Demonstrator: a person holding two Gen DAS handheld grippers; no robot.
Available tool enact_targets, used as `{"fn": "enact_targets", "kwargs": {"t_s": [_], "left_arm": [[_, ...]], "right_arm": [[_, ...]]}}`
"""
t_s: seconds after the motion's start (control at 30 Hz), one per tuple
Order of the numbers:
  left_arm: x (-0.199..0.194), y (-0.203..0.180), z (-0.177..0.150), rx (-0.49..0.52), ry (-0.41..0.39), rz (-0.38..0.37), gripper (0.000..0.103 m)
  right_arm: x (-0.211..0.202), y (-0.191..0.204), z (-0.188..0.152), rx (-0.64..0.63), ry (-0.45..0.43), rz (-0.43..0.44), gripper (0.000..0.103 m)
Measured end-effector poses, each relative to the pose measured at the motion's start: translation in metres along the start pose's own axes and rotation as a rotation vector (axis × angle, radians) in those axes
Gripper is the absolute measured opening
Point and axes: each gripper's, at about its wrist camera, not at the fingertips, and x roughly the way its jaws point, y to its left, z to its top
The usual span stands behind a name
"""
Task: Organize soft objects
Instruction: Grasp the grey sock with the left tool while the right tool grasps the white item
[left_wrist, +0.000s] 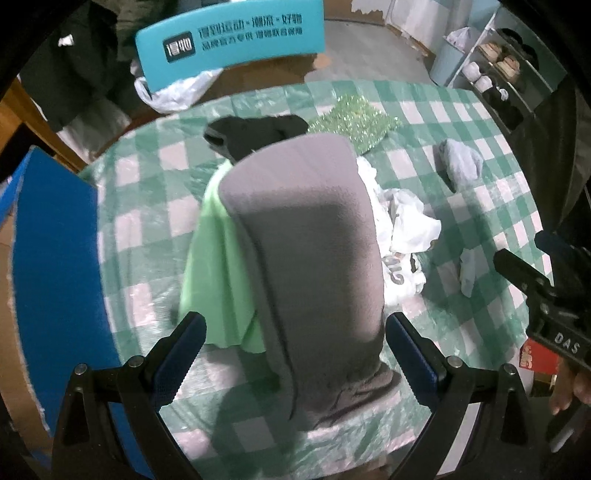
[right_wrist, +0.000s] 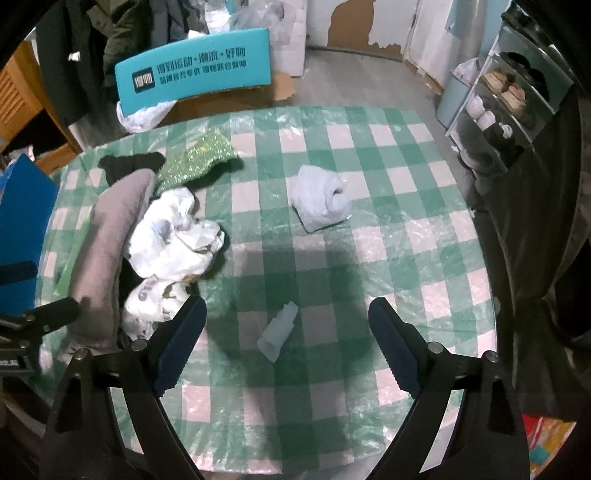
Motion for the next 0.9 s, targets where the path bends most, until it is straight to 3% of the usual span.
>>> {"fn": "enact_targets", "kwargs": {"t_s": [0.4,0.53,0.83,0.9], "left_arm": [[0.023,-0.002,0.003,0.034,0.020,0.008,0.097],[0.024,0.003,0.003,0.023,0.023,-0.057,0.072],[0.014,0.008,0.001,0.003,-0.001,-0.113,0.038],[0.010,0.007,0.000,0.009,-0.007,-0.121,0.030]], "right_arm": [[0.035,-0.002,-0.009,-0.010,0.083,-0.018,0.084],[0.044,-0.003,-0.013,-0.008,0.111,-0.009,0.083],[0.061,0.004,-0.021,-0.042,0.149,-0.040,0.079],[0.063,0.003,-0.023,-0.041,0.161,-0.035,0.070]]}}
